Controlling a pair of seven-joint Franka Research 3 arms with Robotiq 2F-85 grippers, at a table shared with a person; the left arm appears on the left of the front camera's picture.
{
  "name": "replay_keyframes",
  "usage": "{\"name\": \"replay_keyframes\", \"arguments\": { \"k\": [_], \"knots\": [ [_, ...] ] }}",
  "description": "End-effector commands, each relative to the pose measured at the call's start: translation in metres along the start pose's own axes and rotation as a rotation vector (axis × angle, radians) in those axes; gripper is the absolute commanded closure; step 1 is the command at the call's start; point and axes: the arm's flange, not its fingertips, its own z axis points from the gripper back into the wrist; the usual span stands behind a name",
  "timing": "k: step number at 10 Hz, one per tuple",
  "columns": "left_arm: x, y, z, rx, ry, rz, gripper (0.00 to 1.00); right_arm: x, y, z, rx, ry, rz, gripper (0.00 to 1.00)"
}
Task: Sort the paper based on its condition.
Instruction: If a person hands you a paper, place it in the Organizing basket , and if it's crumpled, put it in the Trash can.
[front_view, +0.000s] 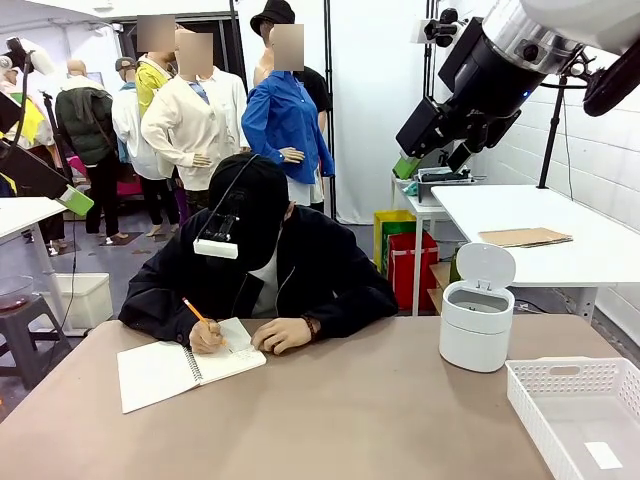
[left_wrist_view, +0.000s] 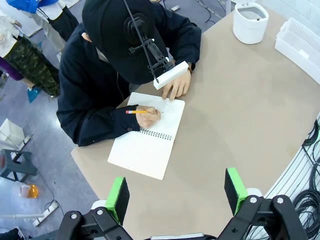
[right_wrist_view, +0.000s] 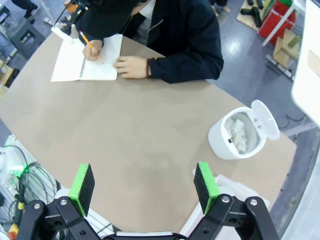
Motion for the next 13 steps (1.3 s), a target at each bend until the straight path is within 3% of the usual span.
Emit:
{"name": "replay_keyframes", "arguments": {
  "k": [1,13],
  "knots": [
    [-0.0002,0.0001,0.0009,0.001,0.001,0.001,0.0,-0.0006,0.0001,-0.0004,0.0,0.001,-0.006,0.0],
    [-0.0002,0.0001,0.0009,0.001,0.001,0.001,0.0,-0.0006,0.0001,-0.0004,0.0,0.001,-0.006,0.0]
  ]
}}
